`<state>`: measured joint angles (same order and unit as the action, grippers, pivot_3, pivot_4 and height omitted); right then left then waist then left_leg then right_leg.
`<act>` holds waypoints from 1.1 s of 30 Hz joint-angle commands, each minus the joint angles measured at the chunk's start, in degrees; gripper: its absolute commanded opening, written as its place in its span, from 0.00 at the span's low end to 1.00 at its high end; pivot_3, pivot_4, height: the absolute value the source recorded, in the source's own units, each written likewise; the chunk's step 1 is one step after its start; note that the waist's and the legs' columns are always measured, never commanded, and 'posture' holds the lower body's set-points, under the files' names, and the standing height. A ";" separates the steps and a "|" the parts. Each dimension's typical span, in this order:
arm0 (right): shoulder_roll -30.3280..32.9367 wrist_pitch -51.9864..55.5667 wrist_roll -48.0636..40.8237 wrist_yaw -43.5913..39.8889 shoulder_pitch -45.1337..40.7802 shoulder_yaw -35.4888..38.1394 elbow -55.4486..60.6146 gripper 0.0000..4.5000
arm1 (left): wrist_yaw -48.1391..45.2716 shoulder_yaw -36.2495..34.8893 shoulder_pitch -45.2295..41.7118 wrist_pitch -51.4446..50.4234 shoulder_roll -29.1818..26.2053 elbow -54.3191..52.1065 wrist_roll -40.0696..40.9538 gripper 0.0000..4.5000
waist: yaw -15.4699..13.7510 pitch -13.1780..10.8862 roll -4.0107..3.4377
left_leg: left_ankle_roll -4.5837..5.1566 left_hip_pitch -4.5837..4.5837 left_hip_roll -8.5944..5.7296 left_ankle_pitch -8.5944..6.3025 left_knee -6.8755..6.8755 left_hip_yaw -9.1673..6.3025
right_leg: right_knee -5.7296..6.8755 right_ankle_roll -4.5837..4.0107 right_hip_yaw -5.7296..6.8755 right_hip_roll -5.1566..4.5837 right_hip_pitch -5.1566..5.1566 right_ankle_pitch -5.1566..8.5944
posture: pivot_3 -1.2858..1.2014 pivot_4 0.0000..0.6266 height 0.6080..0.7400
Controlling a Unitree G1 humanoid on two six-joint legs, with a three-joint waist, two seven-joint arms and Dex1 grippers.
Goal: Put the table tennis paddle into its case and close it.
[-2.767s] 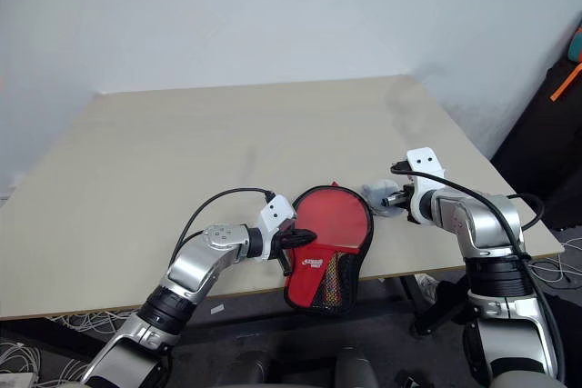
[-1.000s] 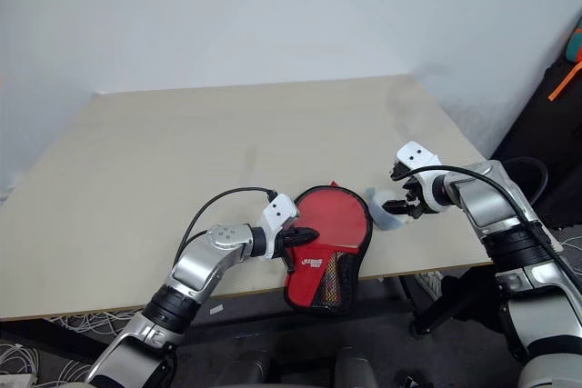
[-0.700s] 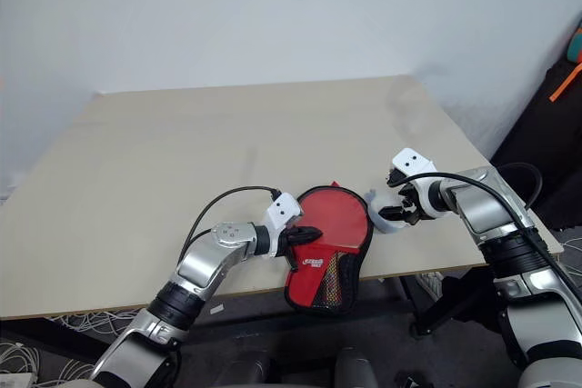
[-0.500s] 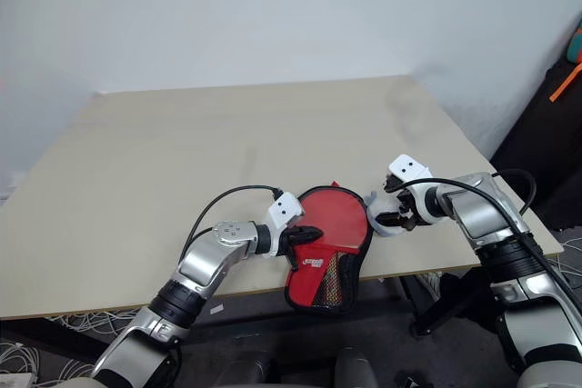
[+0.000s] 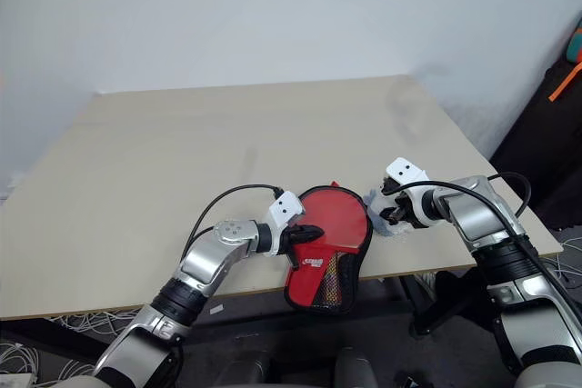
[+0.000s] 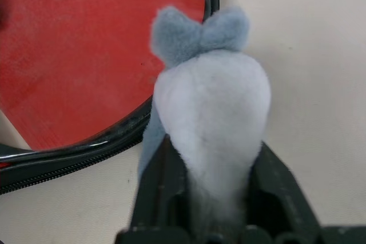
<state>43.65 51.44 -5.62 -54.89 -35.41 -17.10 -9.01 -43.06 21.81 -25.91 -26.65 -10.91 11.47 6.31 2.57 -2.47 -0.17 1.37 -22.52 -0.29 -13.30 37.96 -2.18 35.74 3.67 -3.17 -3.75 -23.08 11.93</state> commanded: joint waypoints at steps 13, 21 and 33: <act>-1.79 -0.15 0.23 2.15 -1.98 1.97 -1.94 0.08 | -0.42 -4.01 -9.10 11.77 8.04 16.68 0.47 0.00 | 0.00 -0.03 0.10 | 0.00 -0.05 -0.01 0.00 0.01 0.03 | 0.00 0.01 -0.02 0.01 -0.06 -0.01 | 0.52 0.00 1.00; -1.92 1.94 -0.44 3.01 -0.69 2.97 0.54 0.08 | -2.28 -3.06 -13.67 18.67 11.20 27.55 -2.24 0.00 | 0.06 -0.04 0.17 | 0.00 -0.08 0.01 0.00 -0.02 0.05 | 0.01 0.01 -0.05 0.03 -0.13 -0.01 | 0.52 0.00 1.00; 1.03 4.81 -2.53 3.28 1.49 6.37 6.23 0.08 | -3.42 -2.64 -10.82 24.09 10.62 35.45 -5.65 0.00 | 0.01 -0.03 0.18 | 0.00 -0.07 -0.01 0.00 -0.01 0.05 | 0.01 0.01 -0.05 0.01 -0.09 -0.01 | 0.52 0.00 1.00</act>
<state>42.97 55.95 -7.32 -51.41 -33.21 -13.48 -5.43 -46.37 18.72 -38.68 -2.06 0.42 44.08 2.68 2.59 -2.50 0.01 1.37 -22.59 -0.30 -13.30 37.95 -2.14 35.75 3.68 -3.21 -3.74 -23.17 11.92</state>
